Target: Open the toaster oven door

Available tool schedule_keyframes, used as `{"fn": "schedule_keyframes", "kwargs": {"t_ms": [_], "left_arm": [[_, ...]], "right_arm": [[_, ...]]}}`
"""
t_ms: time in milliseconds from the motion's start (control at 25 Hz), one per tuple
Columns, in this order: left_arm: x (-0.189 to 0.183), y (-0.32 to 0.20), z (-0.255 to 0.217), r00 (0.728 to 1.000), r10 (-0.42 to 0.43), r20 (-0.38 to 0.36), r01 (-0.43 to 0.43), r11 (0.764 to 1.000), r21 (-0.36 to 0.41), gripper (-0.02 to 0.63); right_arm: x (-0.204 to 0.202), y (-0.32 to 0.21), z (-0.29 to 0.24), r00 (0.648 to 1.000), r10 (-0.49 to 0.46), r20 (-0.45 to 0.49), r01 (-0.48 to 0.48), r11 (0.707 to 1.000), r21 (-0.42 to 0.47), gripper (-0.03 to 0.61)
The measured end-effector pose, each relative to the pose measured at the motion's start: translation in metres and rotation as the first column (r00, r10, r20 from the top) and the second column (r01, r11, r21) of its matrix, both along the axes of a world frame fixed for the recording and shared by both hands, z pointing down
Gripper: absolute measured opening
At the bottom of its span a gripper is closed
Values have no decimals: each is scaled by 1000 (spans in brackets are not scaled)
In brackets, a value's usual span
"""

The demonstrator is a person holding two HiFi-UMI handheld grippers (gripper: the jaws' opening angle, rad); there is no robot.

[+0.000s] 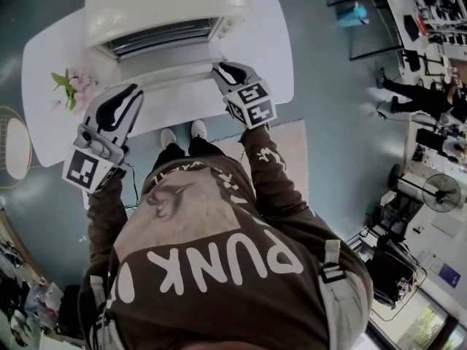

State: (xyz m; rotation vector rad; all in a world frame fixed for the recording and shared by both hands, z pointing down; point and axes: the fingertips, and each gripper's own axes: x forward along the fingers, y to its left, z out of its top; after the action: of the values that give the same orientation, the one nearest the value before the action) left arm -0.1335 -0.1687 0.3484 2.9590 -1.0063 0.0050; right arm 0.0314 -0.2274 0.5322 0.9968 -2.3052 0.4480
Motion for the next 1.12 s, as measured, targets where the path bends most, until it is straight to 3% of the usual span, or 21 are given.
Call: {"fn": "schedule_keyframes", "kwargs": {"t_ms": [200, 440, 720, 1120], "left_arm": [[2, 0, -4, 1000, 6, -9, -5, 1000, 20, 54], [4, 5, 4, 1000, 5, 27, -5, 1000, -17, 54], [10, 10, -6, 1000, 3, 15, -3, 1000, 10, 54], [4, 14, 9, 997, -16, 74, 20, 998, -54, 54]], "right_arm": [[2, 18, 18, 1000, 5, 6, -5, 1000, -12, 89], [5, 40, 44, 1000, 1, -17, -1, 1000, -1, 89], [10, 67, 88, 998, 10, -56, -11, 1000, -20, 94], [11, 86, 174, 992, 44, -118, -52, 996, -68, 89]]}}
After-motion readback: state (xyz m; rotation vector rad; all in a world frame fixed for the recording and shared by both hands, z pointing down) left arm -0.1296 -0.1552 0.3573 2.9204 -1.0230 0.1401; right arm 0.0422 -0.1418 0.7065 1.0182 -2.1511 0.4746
